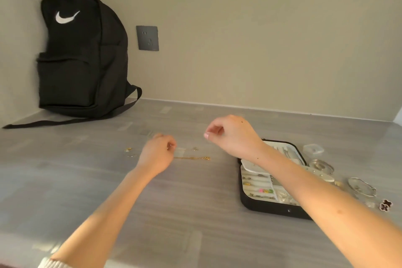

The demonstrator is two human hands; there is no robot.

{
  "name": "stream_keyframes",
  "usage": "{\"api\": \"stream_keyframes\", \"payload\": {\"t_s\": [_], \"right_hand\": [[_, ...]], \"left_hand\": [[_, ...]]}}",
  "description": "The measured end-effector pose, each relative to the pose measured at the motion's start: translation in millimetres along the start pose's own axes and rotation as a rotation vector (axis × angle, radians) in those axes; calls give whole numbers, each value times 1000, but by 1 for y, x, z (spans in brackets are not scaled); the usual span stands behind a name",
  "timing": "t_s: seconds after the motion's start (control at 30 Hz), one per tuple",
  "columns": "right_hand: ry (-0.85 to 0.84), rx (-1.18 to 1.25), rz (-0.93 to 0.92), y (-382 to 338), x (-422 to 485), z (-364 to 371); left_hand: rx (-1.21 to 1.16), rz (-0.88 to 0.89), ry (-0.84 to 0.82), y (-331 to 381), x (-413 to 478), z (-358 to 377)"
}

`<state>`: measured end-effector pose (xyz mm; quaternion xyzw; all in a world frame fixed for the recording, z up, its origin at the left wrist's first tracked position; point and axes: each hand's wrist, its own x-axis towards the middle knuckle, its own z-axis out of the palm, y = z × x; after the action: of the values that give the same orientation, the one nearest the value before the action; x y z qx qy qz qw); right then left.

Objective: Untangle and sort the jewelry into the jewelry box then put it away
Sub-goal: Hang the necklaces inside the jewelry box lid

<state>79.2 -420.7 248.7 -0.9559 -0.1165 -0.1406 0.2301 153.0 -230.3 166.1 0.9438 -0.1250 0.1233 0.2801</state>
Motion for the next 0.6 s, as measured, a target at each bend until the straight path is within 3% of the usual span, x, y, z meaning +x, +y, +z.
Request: {"api": "stream_keyframes", "payload": {"t_s": [0.2,0.33,0.6], "right_hand": [[-177,9,-23,-35,20,61],[-221,46,-2,-45,26,86],[-205,60,12,-40,26,94]], "left_hand": [[88,-282,88,-77,-8,-49],[141,-408,-5,-87,-3,-56],[97,-394,-89,-81,16,-47]]}}
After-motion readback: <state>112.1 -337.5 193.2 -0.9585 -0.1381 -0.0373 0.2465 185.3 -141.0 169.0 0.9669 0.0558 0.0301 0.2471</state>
